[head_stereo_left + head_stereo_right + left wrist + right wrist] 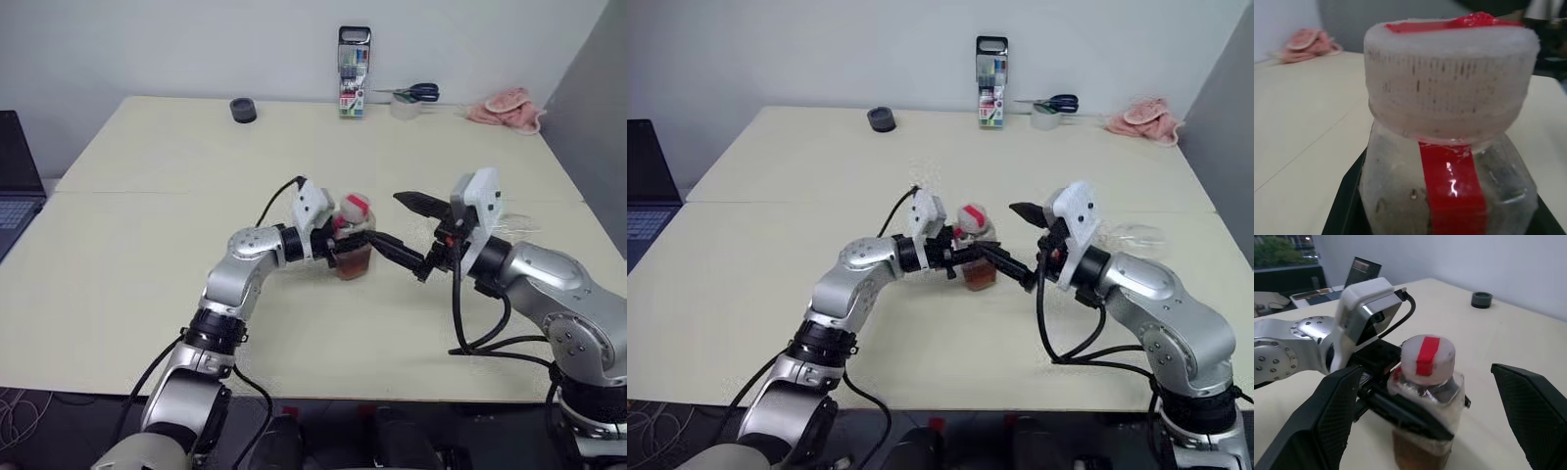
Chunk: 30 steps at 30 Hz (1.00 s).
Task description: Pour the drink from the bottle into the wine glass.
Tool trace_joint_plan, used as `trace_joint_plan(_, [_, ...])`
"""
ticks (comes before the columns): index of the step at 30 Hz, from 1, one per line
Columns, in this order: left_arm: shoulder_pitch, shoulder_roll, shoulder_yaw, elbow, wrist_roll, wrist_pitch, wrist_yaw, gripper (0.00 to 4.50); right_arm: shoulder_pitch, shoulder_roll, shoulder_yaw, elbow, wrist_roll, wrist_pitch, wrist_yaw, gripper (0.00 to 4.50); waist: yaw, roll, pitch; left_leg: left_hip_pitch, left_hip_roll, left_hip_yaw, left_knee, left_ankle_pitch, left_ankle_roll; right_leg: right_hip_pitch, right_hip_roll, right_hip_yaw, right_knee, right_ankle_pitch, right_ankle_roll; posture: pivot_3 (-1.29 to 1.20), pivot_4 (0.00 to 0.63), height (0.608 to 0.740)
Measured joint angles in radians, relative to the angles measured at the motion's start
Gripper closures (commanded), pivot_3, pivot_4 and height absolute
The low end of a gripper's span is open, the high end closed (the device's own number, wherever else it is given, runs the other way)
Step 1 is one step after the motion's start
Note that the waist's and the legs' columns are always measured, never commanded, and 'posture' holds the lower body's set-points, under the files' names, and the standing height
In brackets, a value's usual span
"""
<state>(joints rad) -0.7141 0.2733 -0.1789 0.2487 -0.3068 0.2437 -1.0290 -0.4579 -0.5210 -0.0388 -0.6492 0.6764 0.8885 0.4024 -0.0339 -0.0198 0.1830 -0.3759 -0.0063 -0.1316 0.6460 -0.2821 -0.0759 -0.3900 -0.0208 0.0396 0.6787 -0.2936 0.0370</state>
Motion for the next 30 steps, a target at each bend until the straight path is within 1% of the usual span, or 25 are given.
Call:
trace_joint_plan(4, [-0.052, -0.022, -0.013, 0.085, 0.001, -0.048, -0.086, 2.78, -0.025, 0.046, 0.032, -0.007, -0.017, 0.035, -0.079, 0.00, 0.001, 0.000, 0.000, -0.001, -0.001, 0.000, 0.000, 0.000, 0.000, 0.000, 0.000, 0.000, 0.000, 0.000, 0.000, 0.00, 0.150, 0.740])
trace_joint_plan(10, [-0.095, -0.045, -0.012, 0.153, 0.008, -0.084, -0.139, 2.78, -0.020, 0.074, 0.072, -0.006, -0.071, 0.030, -0.125, 0.00, 0.001, 0.000, 0.000, -0.005, -0.001, 0.000, 0.001, 0.000, 0.000, -0.004, -0.001, 0.000, 0.001, 0.000, 0.000, 0.00, 0.150, 0.740])
trace_joint_plan(13, [-0.096, -0.045, -0.012, 0.156, 0.013, -0.095, -0.151, 2.78, -0.008, 0.097, 0.076, -0.002, -0.096, 0.012, -0.139, 0.61, 0.001, 0.000, 0.000, -0.005, -0.001, 0.000, 0.001, 0.000, 0.000, -0.006, -0.001, 0.000, 0.001, 0.000, 0.000, 0.00, 0.150, 0.740])
trace_joint_plan(17, [-0.096, -0.044, -0.012, 0.156, 0.019, -0.099, -0.163, 2.78, 0.001, 0.128, 0.087, 0.010, -0.119, -0.012, -0.143, 1.94, 0.000, 0.000, 0.000, -0.005, -0.001, 0.000, 0.001, 0.000, 0.000, -0.006, -0.001, 0.001, 0.002, 0.000, 0.000, 0.00, 0.150, 0.740])
trace_joint_plan(18, [-0.096, -0.044, -0.012, 0.156, 0.019, -0.099, -0.163, 2.79, 0.001, 0.131, 0.094, 0.010, -0.124, -0.018, -0.142, 2.34, 0.000, 0.000, 0.000, -0.005, -0.001, 0.000, 0.001, 0.000, 0.000, -0.006, -0.001, 0.001, 0.002, 0.000, 0.000, 0.00, 0.150, 0.740])
trace_joint_plan(19, [-0.096, -0.043, -0.012, 0.156, 0.020, -0.099, -0.163, 2.79, 0.001, 0.132, 0.098, 0.012, -0.128, -0.023, -0.140, 2.58, 0.000, 0.000, 0.000, -0.005, -0.001, 0.000, 0.001, 0.000, 0.000, -0.006, -0.001, 0.001, 0.002, 0.000, 0.000, 0.00, 0.150, 0.740])
trace_joint_plan(21, [-0.096, -0.040, -0.012, 0.156, 0.021, -0.099, -0.163, 2.79, 0.002, 0.135, 0.100, 0.018, -0.138, -0.032, -0.132, 2.57, 0.000, 0.000, 0.000, -0.005, -0.001, 0.000, 0.001, 0.000, 0.000, -0.006, -0.001, 0.001, 0.002, 0.000, 0.000, 0.00, 0.150, 0.740])
trace_joint_plan(23, [-0.096, -0.036, -0.012, 0.155, 0.021, -0.100, -0.166, 2.79, 0.006, 0.133, 0.101, 0.031, -0.140, -0.058, -0.097, 2.57, 0.000, 0.000, 0.000, -0.005, -0.001, 0.000, 0.001, 0.000, 0.000, -0.006, -0.001, 0.001, 0.002, 0.000, 0.000, 0.00, 0.150, 0.740])
trace_joint_plan(25, [-0.094, -0.027, -0.013, 0.149, 0.021, -0.100, -0.188, 2.79, 0.005, 0.095, 0.101, 0.064, -0.139, -0.109, -0.007, 2.57, 0.000, 0.000, 0.000, -0.005, -0.001, 0.000, 0.001, 0.000, 0.001, -0.006, -0.001, 0.000, 0.001, 0.000, 0.000, 0.00, 0.150, 0.740])
trace_joint_plan(27, [-0.093, -0.014, -0.016, 0.145, 0.021, -0.102, -0.221, 2.79, -0.048, 0.001, 0.118, 0.163, -0.138, -0.186, 0.178, 2.57, -0.002, 0.001, 0.000, -0.005, -0.001, 0.002, 0.002, -0.001, 0.002, -0.005, -0.001, 0.001, 0.002, 0.000, 0.000, 0.00, 0.150, 0.740])
trace_joint_plan(30, [-0.096, -0.006, -0.018, 0.142, 0.016, -0.110, -0.245, 2.79, -0.174, -0.081, 0.141, 0.334, -0.110, -0.232, 0.428, 2.57, -0.005, 0.001, 0.001, -0.004, -0.001, 0.001, 0.002, -0.002, 0.005, -0.005, 0.000, 0.001, 0.002, 0.000, 0.000, 0.00, 0.150, 0.740])
